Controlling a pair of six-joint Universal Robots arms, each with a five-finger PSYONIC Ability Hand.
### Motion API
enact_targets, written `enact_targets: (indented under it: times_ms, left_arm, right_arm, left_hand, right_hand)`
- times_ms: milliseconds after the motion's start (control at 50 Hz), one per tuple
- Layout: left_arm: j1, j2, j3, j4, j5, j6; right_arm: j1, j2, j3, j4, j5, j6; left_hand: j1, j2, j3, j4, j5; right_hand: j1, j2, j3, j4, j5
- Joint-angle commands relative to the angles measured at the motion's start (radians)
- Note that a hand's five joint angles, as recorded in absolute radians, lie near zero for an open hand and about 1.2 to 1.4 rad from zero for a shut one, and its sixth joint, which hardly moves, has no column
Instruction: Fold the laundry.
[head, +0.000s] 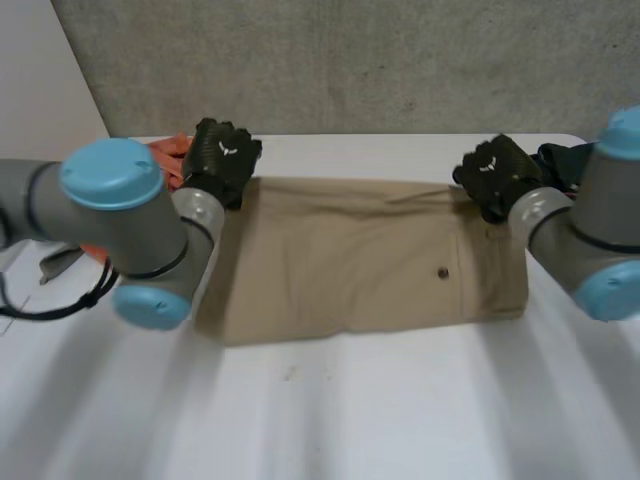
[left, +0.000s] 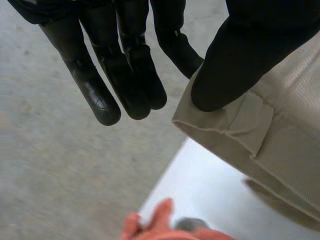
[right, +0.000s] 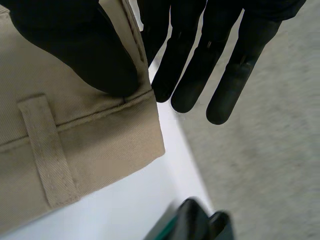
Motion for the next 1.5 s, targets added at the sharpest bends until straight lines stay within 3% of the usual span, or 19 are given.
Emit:
enact_targets:
  times_ms: [20, 40, 60, 80, 100, 120, 260, 400, 580, 680, 740, 1000, 1100, 1140, 1320, 1420, 1460, 1480, 1500]
  left_arm:
    - [0.011, -0.203, 0.172, 0.163, 0.0, 0.039]
    - [0.01, -0.22, 0.184, 0.176, 0.003, 0.039]
    - [0.01, -0.232, 0.192, 0.186, 0.003, 0.039]
    - [0.007, -0.246, 0.2, 0.202, 0.002, 0.04]
    - [0.004, -0.249, 0.198, 0.211, 0.002, 0.04]
    - [0.001, -0.249, 0.194, 0.22, 0.002, 0.04]
    - [-0.019, -0.177, 0.048, 0.275, -0.002, 0.036]
    - [-0.027, -0.021, -0.163, 0.285, -0.003, 0.017]
    - [-0.036, 0.075, -0.296, 0.282, -0.006, -0.049]
    - [-0.038, 0.086, -0.319, 0.28, -0.009, -0.065]
    - [-0.039, 0.095, -0.325, 0.278, -0.009, -0.065]
    - [-0.053, 0.214, -0.385, 0.269, -0.011, -0.079]
    - [-0.052, 0.256, -0.437, 0.269, -0.012, -0.121]
    - [-0.052, 0.263, -0.452, 0.269, -0.012, -0.133]
    - [-0.042, 0.32, -0.516, 0.271, -0.015, -0.17]
    - [-0.042, 0.323, -0.513, 0.271, -0.015, -0.18]
    - [-0.042, 0.323, -0.507, 0.271, -0.015, -0.18]
    - [-0.042, 0.323, -0.503, 0.271, -0.015, -0.18]
    - [-0.042, 0.323, -0.5, 0.271, -0.015, -0.18]
  right_arm:
    - [0.015, 0.214, -0.122, -0.249, 0.005, 0.0]
    - [0.023, 0.239, -0.139, -0.26, 0.008, -0.002]
    - [0.029, 0.264, -0.154, -0.265, 0.012, -0.002]
    - [0.033, 0.296, -0.174, -0.268, 0.017, 0.0]
    - [0.036, 0.307, -0.181, -0.268, 0.02, 0.0]
    - [0.041, 0.31, -0.181, -0.266, 0.028, 0.001]
    - [0.03, 0.169, -0.029, -0.2, 0.077, 0.113]
    - [-0.014, -0.052, 0.117, 0.039, 0.014, 0.311]
    - [-0.075, -0.045, 0.18, 0.17, -0.032, 0.337]
    - [-0.088, 0.027, 0.171, 0.154, -0.023, 0.322]
    - [-0.114, 0.044, 0.166, 0.15, -0.017, 0.308]
    - [-0.2, -0.164, 0.29, 0.021, 0.081, -0.02]
    - [-0.058, -0.172, 0.278, -0.027, 0.058, -0.104]
    - [0.022, -0.167, 0.269, -0.068, 0.032, -0.109]
    - [0.343, -0.076, 0.368, -0.301, -0.274, -0.15]
    - [0.385, 0.012, 0.365, -0.309, -0.307, -0.213]
    - [0.382, 0.008, 0.368, -0.309, -0.304, -0.213]
    - [0.383, -0.005, 0.376, -0.309, -0.301, -0.197]
    - [0.383, -0.014, 0.381, -0.308, -0.298, -0.183]
  left_hand:
    - [0.246, 0.197, 0.203, 0.195, 0.225]
    - [0.246, 0.197, 0.203, 0.195, 0.225]
    - [0.072, 0.023, 0.029, 0.021, 0.051]
    - [-0.834, -0.882, -0.877, -0.884, -0.854]
    - [-0.976, -1.024, -1.019, -1.027, -0.996]
    - [-0.854, -0.902, -0.897, -0.904, -0.874]
    - [-0.976, -1.024, -1.019, -1.027, -0.996]
    - [-0.976, -1.024, -1.019, -1.027, -0.996]
    - [-0.976, -1.024, -1.019, -1.027, -0.996]
    - [-0.976, -1.024, -1.019, -1.027, -0.996]
    - [-0.976, -1.024, -1.019, -1.027, -0.996]
    - [-0.976, -1.024, -1.019, -1.027, -0.996]
    - [-0.976, -1.024, -1.019, -1.027, -0.996]
    - [-0.976, -1.024, -1.019, -1.027, -0.996]
    - [-0.976, -1.024, -1.019, -1.027, -0.996]
    - [-0.976, -1.024, -1.019, -1.027, -0.996]
    - [-0.976, -1.024, -1.019, -1.027, -0.996]
    - [-0.976, -1.024, -1.019, -1.027, -0.996]
    - [-0.976, -1.024, -1.019, -1.027, -0.996]
  right_hand:
    - [0.31, 0.222, 0.207, 0.199, 0.201]
    - [0.308, 0.221, 0.205, 0.198, 0.199]
    - [-0.076, -0.163, -0.179, -0.186, -0.185]
    - [-0.912, -0.999, -1.015, -1.022, -1.021]
    - [-0.912, -0.999, -1.015, -1.022, -1.021]
    - [-0.912, -0.999, -1.015, -1.022, -1.021]
    - [-0.912, -0.999, -1.015, -1.022, -1.021]
    - [-0.912, -0.999, -1.015, -1.022, -1.021]
    - [-0.708, -0.796, -0.811, -0.819, -0.817]
    - [-0.333, -0.42, -0.436, -0.443, -0.442]
    - [0.308, 0.221, 0.205, 0.198, 0.199]
    - [0.31, 0.222, 0.207, 0.199, 0.201]
    - [0.31, 0.222, 0.207, 0.199, 0.201]
    - [0.31, 0.222, 0.207, 0.199, 0.201]
    - [0.31, 0.222, 0.207, 0.199, 0.201]
    - [0.31, 0.222, 0.207, 0.199, 0.201]
    - [-0.054, -0.141, -0.157, -0.164, -0.163]
    - [-0.559, -0.646, -0.662, -0.669, -0.668]
    - [-0.779, -0.866, -0.882, -0.889, -0.888]
